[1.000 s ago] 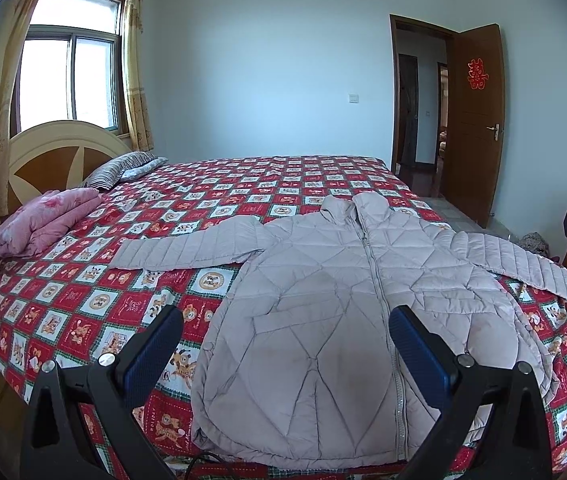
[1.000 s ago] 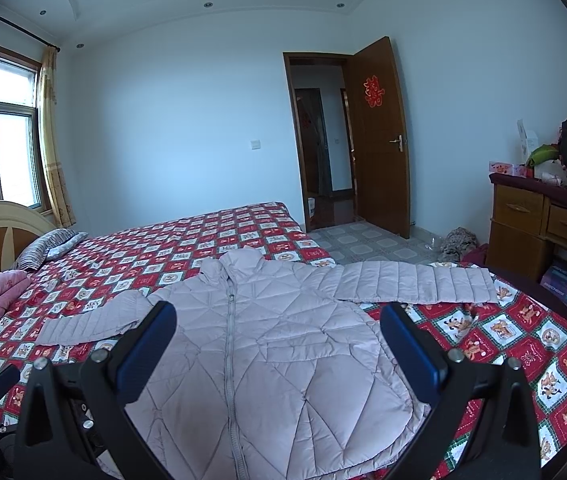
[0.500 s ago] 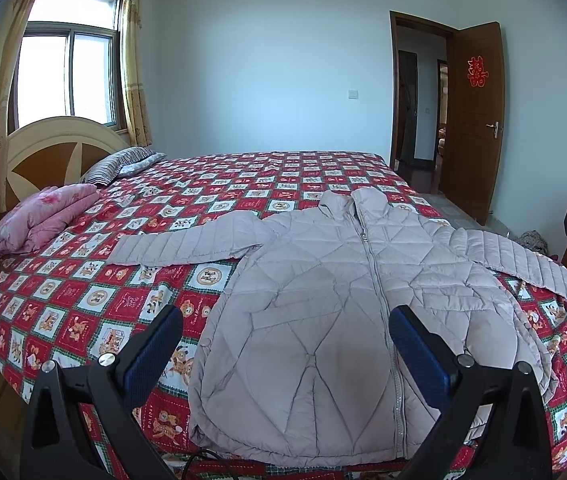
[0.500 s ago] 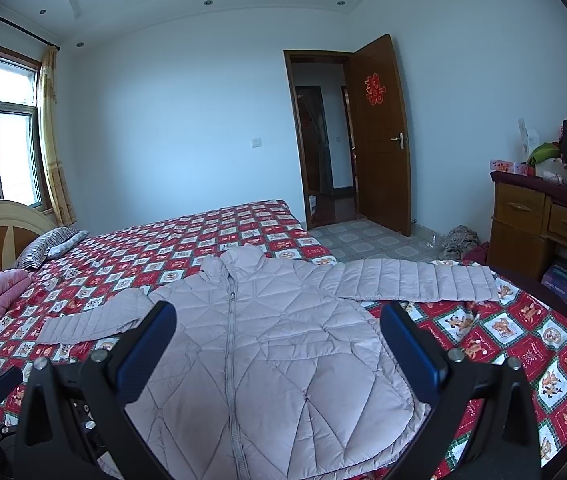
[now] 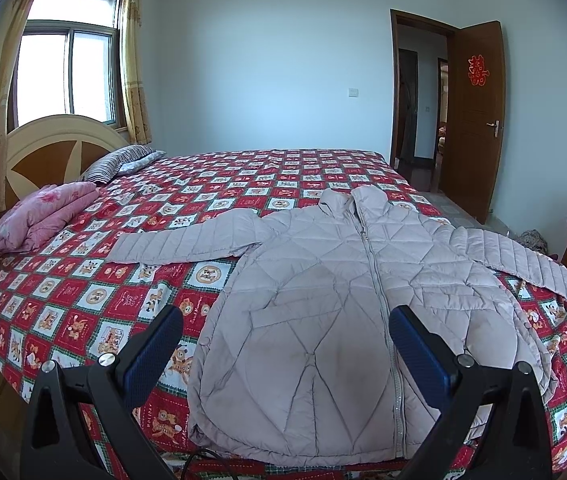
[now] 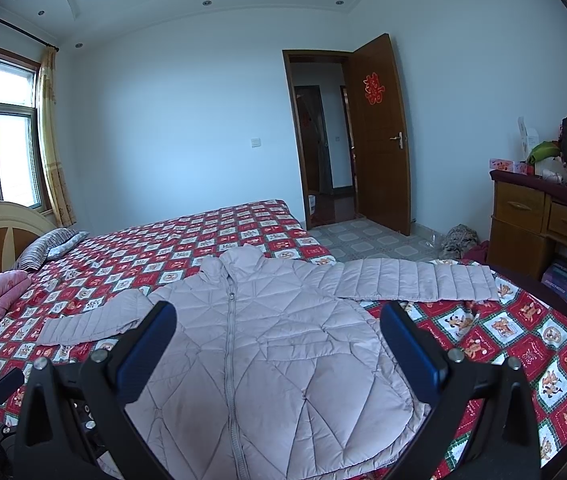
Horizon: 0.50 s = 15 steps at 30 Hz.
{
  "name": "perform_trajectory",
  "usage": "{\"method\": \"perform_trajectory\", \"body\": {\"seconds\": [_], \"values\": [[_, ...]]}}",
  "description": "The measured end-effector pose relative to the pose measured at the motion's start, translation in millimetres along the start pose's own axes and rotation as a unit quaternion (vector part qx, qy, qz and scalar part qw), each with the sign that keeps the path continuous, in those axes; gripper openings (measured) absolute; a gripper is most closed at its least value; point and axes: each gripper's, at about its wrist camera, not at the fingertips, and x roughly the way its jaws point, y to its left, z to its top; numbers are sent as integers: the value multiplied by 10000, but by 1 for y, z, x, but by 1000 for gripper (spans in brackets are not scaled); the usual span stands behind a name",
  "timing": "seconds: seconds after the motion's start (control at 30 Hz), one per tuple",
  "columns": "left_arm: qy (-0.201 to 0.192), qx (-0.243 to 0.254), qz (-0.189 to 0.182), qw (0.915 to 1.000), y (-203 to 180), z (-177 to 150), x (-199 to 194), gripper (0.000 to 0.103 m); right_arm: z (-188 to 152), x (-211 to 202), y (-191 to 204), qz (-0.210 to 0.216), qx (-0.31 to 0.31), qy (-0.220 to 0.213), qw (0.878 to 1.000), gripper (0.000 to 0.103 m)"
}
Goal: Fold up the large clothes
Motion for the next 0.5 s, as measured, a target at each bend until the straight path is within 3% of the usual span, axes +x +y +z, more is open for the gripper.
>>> {"method": "perform_trajectory", "body": {"seconds": [0.5], "values": [[71,15,-10,10000,-2,-2,5,102,-1,-2,6,11,7,34,10000,103]]}}
